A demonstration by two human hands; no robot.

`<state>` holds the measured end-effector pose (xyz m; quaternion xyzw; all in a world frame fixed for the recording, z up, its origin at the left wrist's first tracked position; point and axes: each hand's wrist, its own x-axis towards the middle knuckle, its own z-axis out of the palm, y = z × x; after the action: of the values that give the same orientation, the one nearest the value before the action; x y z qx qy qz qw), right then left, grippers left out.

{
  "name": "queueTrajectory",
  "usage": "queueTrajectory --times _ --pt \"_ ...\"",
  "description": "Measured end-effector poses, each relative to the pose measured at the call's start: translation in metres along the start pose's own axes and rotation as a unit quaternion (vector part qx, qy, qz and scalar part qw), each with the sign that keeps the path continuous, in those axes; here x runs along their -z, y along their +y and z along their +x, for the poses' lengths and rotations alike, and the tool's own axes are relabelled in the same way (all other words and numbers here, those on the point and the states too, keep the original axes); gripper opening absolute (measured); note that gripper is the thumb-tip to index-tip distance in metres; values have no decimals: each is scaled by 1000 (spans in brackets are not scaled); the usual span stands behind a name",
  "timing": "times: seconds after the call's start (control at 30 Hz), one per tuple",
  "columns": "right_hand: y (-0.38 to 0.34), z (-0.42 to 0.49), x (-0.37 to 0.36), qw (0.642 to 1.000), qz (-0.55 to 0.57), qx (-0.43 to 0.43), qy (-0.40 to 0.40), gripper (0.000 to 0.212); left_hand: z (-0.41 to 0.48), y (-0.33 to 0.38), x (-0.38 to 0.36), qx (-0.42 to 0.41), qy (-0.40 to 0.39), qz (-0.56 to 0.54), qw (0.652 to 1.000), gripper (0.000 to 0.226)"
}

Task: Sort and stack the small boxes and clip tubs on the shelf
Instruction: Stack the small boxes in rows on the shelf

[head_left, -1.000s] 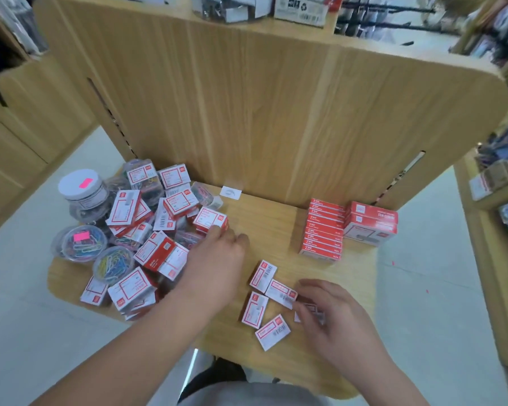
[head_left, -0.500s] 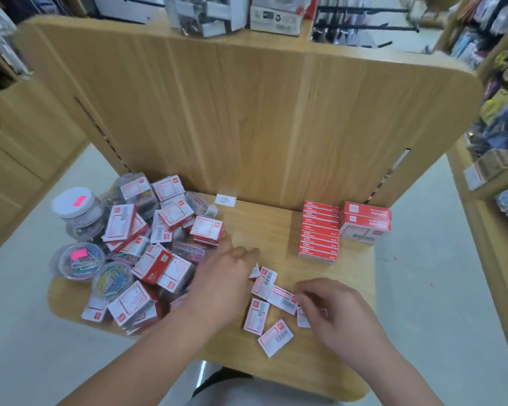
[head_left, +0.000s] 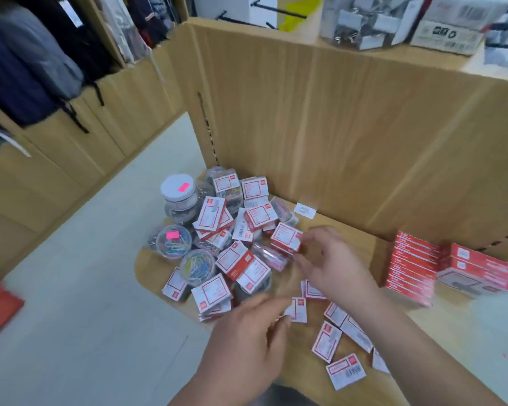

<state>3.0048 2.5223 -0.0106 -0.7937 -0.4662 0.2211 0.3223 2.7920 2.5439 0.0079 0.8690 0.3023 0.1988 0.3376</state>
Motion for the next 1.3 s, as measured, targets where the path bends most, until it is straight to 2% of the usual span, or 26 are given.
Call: queueTrajectory --times 0.1,0.2,0.47,0.53,0.67,0.73,0.8,0.9,1.0,1.07,1.13,1.3 --pt "-11 23 -9 999 -25 -34 -27 33 0 -6 2 29 -10 7 999 33" --pt "-13 23 -12 997 -37 -53 -33 35 -3 -10 1 47 -15 -37 998 36" --pt "-17 0 2 995 -65 -60 -40 32 -7 -18 -4 41 -8 -51 998 27" --pt "-17 -7 2 997 -70 -30 -15 27 -9 -17 0 30 7 -55 998 27" --pt "-33 -10 7 991 -60 86 87 17 -6 -5 24 -13 69 -21 997 21" --pt "-44 -6 7 993 -27 89 71 15 0 -3 43 -33 136 21 990 22" --pt "-53 1 5 998 4 66 15 16 6 -11 61 -25 180 63 981 21" --pt "-61 10 0 997 15 59 -53 13 13 -31 77 11 163 126 979 22" --pt "-66 24 3 997 0 79 16 8 13 -44 79 32 122 87 988 28" --pt "-69 38 6 991 -39 107 65 14 16 -47 79 35 105 74 991 29" --pt "-73 53 5 986 -82 132 64 22 21 -52 81 39 89 59 994 27" --pt "-71 78 -12 972 -184 112 -88 56 30 -68 91 38 60 36 997 22"
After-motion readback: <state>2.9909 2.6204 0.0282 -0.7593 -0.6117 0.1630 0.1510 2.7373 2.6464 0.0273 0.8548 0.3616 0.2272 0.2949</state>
